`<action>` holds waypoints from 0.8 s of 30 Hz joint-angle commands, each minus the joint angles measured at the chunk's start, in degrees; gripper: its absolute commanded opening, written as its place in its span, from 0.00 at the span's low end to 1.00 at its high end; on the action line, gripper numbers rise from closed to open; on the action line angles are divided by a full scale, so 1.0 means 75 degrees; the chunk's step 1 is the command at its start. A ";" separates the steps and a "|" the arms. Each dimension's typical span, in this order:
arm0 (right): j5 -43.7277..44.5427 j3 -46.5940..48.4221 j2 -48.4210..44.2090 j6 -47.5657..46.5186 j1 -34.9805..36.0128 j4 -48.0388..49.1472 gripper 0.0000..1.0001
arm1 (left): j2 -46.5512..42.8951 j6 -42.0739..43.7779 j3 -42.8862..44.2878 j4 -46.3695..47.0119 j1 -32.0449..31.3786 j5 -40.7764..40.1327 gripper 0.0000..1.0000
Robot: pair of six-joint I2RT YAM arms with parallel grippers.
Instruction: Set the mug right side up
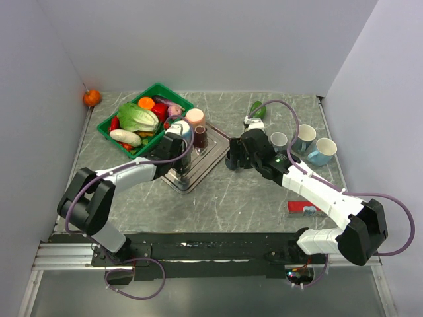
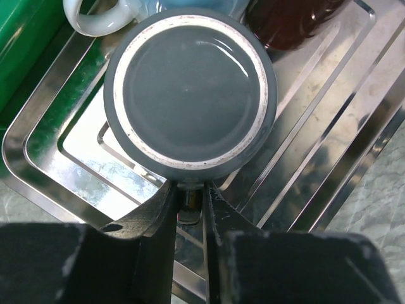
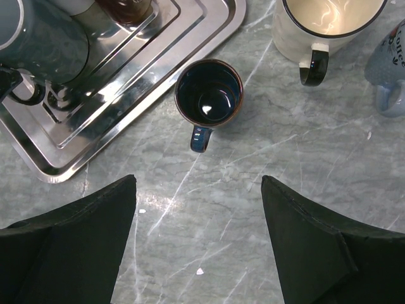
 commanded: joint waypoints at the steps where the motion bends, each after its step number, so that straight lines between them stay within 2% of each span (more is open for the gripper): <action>1: 0.0121 -0.0039 -0.0243 0.0081 -0.0060 0.0125 0.86 | 0.0079 0.0062 0.0293 0.0157 0.0017 -0.0213 0.13; 5: 0.0110 -0.0015 -0.0278 0.0081 -0.0048 0.0102 0.86 | 0.0244 0.0073 0.0410 0.0133 0.0017 -0.0131 0.01; 8: -0.0018 -0.0027 -0.0418 0.0047 -0.0048 0.0125 0.86 | 0.0209 0.0050 0.0492 0.0133 0.0017 0.0126 0.01; 12: -0.0662 -0.0073 -0.0676 -0.0094 -0.0060 0.0394 0.92 | -0.0259 -0.0313 0.0410 0.0238 0.0017 0.0396 0.01; 18: -0.1774 -0.0226 -0.1402 0.0022 -0.0060 0.0910 0.96 | -0.1686 -0.0969 0.0258 0.0414 0.0006 0.0888 0.01; 24: -0.3169 -0.0659 -0.2176 0.0444 -0.0060 0.1987 0.98 | -0.3127 -0.1683 0.0270 0.0789 0.0006 0.1509 0.01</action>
